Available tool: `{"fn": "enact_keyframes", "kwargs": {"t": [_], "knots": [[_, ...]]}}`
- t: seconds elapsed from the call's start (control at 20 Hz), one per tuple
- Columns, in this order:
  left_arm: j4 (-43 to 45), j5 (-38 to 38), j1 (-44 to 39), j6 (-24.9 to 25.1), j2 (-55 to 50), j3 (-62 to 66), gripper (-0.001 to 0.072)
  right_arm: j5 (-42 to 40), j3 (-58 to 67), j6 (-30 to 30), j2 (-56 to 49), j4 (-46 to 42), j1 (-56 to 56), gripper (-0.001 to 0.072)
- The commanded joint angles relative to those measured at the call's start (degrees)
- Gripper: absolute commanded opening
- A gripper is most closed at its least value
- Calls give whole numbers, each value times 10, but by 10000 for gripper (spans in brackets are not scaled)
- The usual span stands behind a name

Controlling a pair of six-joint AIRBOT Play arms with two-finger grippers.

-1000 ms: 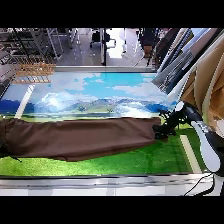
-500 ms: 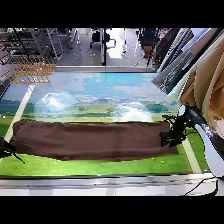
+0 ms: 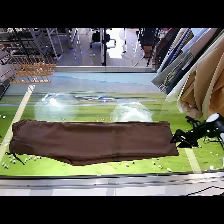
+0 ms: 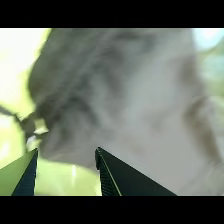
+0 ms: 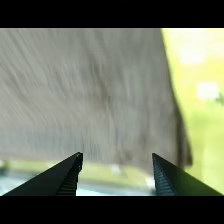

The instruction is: Fold the clothes and pants, and hang the long-sleeved shirts on hangers.

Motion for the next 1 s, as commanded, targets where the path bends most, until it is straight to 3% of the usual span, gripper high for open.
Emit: {"fn": "enact_keyframes", "kwargs": {"t": [0.0,0.2,0.65,0.7,0.75,0.8,0.85,0.95], "knots": [[-50,55,-17,38,59,14,395,-52,-2,-76,-5,73,-54,513],[-50,56,-63,62,99,13,395,-60,-1,-166,-38,95,-56,513],[-50,53,-201,62,104,12,395,-66,0,-241,-132,136,-41,502],[-50,53,-219,67,104,12,395,-65,0,-241,-143,138,-32,462],[-50,53,-239,68,104,12,394,-66,0,-242,-150,139,-23,336],[-50,53,-261,68,104,12,388,-72,0,-245,-151,139,-16,68],[-50,52,-281,68,104,12,326,-75,3,-244,-146,140,-16,14],[-50,52,-328,68,104,12,153,-89,12,-215,-120,122,-25,12]]}}
